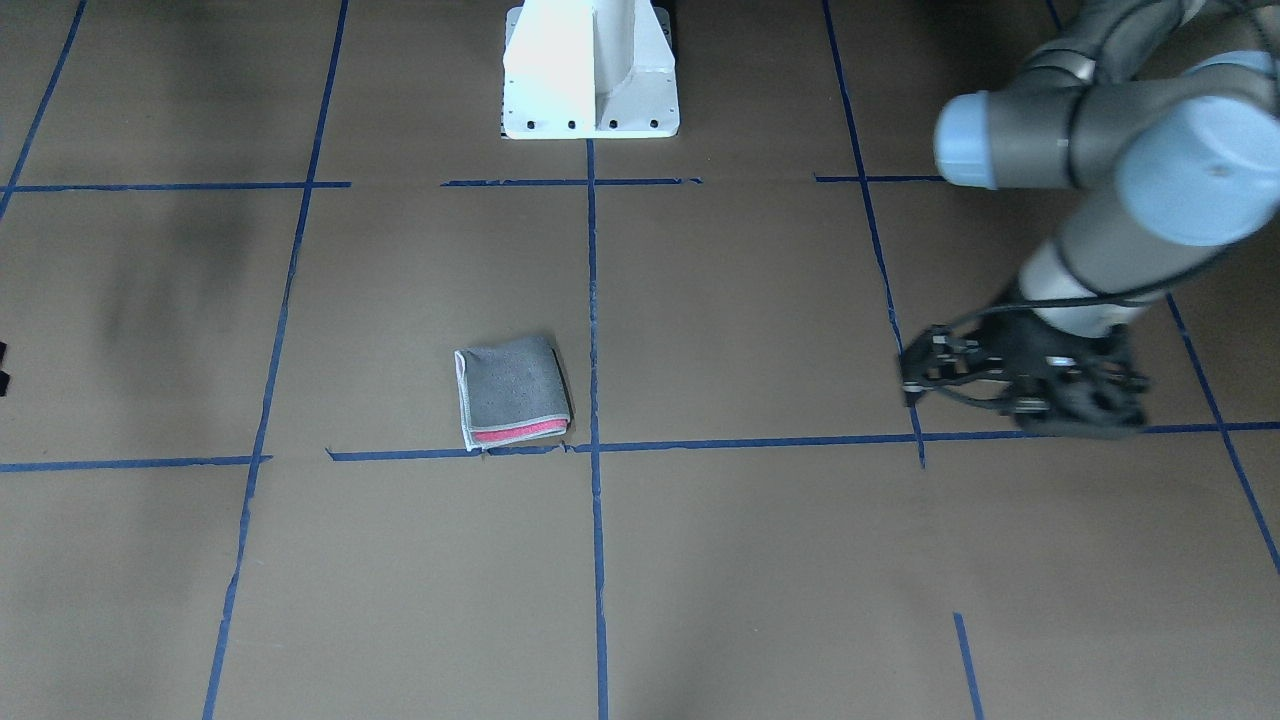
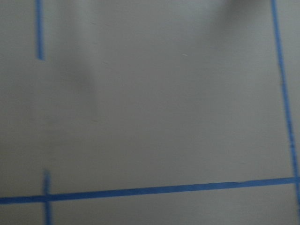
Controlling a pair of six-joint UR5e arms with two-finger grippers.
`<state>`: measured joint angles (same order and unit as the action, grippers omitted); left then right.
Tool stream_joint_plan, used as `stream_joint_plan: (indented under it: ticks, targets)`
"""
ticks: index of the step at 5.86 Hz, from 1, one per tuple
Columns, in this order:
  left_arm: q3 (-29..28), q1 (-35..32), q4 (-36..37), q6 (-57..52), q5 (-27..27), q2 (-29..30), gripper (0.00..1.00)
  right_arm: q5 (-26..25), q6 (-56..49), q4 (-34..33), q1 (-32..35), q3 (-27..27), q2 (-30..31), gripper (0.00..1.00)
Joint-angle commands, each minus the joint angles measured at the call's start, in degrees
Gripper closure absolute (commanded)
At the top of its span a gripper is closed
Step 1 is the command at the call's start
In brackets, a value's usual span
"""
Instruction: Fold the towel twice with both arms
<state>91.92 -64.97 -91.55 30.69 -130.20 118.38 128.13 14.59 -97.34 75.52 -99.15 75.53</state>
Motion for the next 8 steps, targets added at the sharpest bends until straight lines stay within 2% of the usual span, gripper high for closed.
stream_joint_plan:
  ticks: [1, 2, 3, 4, 6, 8]
  targets:
    - [-0.16, -8.90, 0.41, -21.69, -2.60, -11.80, 0.00, 1.16, -12.34, -4.77, 6.11, -2.00, 4.41, 0.00]
    - [-1.21, -13.03, 0.41, -31.20, -2.60, -16.47, 0.00, 1.16, -14.31, -4.87, 7.96, -4.02, 8.36, 0.00]
    - [-1.74, -17.43, 0.41, -33.21, -4.60, -22.00, 0.00, 1.25, -14.50, -4.52, 8.50, -5.60, 12.14, 0.00]
    - [-2.35, -21.65, 0.85, -32.80, -8.97, -25.80, 0.00, 1.34, -14.59, -4.35, 9.38, -5.79, 14.10, 0.00]
    - [-3.24, -26.34, 1.38, -31.83, -10.77, -30.47, 0.00, 2.03, -14.50, -4.17, 11.39, -6.14, 18.48, 0.00]
    - [5.52, -26.08, 0.94, -21.32, -8.68, -32.25, 0.00, 1.86, -14.24, -4.17, 11.50, -10.44, 22.63, 0.00]
